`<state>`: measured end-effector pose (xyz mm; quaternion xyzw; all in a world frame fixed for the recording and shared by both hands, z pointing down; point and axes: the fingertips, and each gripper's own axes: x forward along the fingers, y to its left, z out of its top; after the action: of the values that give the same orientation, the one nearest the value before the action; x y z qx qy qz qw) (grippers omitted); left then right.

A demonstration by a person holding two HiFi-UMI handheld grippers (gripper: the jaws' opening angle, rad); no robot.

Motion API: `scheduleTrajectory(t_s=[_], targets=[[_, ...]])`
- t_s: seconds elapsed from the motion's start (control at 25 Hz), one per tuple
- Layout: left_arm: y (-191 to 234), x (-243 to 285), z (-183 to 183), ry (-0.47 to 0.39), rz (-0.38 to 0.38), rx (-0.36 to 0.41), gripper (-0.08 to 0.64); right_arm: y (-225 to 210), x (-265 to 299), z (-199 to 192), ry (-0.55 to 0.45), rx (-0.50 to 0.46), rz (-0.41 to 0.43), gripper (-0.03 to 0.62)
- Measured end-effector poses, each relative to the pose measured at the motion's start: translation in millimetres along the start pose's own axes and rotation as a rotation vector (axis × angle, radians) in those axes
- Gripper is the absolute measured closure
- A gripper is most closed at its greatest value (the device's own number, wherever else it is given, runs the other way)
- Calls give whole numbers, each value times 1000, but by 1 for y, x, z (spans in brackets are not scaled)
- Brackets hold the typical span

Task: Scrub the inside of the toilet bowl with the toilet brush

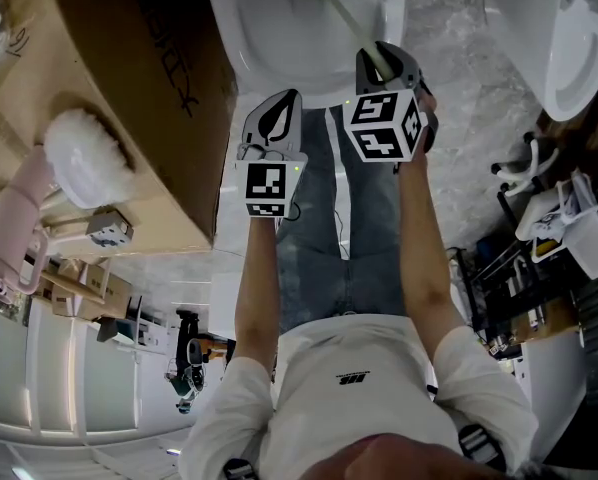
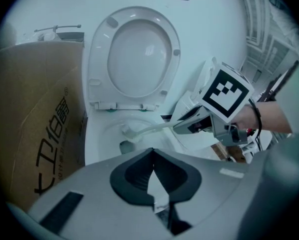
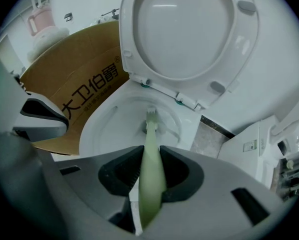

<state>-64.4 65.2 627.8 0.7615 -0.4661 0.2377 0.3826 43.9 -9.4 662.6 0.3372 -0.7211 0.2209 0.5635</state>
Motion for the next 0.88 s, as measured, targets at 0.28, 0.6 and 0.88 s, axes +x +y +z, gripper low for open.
scheduleTrajectory(t_s=[0.28, 0.6, 0.88], targets=[[3, -4, -5, 0, 0, -5, 551, 29, 4, 9, -19, -27, 48, 503], [5, -9, -10, -2, 2, -7, 551, 53, 0, -2, -11, -26, 97, 503], [1, -12, -13, -4, -5, -4, 551, 73, -13, -27, 10, 5, 130, 503]])
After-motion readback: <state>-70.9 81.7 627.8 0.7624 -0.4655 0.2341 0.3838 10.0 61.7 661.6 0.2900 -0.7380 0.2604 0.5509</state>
